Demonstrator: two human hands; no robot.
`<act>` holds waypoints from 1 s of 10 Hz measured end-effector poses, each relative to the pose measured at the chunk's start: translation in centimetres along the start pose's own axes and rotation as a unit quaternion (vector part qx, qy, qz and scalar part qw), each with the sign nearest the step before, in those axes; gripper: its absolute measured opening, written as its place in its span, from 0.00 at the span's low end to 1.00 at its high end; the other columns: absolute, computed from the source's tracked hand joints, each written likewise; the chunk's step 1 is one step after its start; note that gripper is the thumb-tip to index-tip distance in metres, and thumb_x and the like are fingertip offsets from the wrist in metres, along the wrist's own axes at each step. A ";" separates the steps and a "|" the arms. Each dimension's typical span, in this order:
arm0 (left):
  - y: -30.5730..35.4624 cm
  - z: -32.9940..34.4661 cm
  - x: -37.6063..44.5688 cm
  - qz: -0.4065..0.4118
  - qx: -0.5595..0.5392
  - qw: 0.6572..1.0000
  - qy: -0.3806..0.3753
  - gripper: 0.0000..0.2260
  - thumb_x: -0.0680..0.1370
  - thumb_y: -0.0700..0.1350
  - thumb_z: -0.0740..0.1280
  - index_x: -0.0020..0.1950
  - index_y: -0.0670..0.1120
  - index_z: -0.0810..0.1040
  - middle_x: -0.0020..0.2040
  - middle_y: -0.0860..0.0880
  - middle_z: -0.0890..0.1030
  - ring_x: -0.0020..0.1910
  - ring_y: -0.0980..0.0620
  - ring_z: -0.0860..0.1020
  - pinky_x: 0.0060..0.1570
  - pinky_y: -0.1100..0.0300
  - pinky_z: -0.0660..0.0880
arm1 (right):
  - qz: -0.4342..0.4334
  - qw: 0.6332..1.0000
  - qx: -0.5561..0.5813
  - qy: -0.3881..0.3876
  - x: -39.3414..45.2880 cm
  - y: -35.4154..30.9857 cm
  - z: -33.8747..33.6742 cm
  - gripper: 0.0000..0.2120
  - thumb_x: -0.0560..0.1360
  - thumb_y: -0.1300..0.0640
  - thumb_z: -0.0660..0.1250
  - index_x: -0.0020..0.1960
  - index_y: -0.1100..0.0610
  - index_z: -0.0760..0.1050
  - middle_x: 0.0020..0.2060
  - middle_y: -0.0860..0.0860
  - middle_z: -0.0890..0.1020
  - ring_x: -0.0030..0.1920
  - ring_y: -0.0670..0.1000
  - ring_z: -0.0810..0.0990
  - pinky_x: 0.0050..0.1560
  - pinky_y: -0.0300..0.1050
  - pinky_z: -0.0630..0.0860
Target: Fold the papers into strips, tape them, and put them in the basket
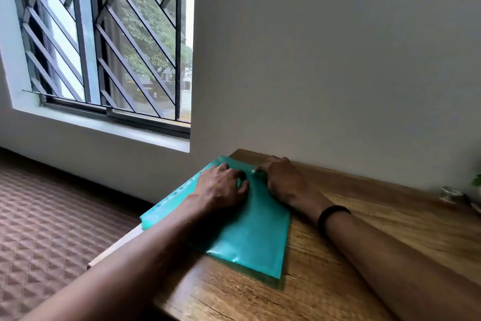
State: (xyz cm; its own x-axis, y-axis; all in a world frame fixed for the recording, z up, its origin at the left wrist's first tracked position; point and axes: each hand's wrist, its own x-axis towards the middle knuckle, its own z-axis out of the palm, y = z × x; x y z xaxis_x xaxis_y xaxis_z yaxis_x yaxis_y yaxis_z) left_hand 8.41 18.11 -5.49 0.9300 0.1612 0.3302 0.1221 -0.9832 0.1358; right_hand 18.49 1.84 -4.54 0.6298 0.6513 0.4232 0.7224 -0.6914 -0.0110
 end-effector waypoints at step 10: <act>1.3 -0.6 2.7 -0.020 -0.076 0.991 0.108 0.10 0.80 0.58 0.68 0.51 0.55 0.86 0.42 0.50 0.85 0.45 0.43 0.83 0.42 0.54 0.76 | 0.255 0.929 0.244 0.114 -1.5 7.3 -0.4 0.11 0.78 0.52 0.65 0.44 0.57 0.81 0.41 0.53 0.85 0.43 0.54 0.83 0.41 0.45 0.77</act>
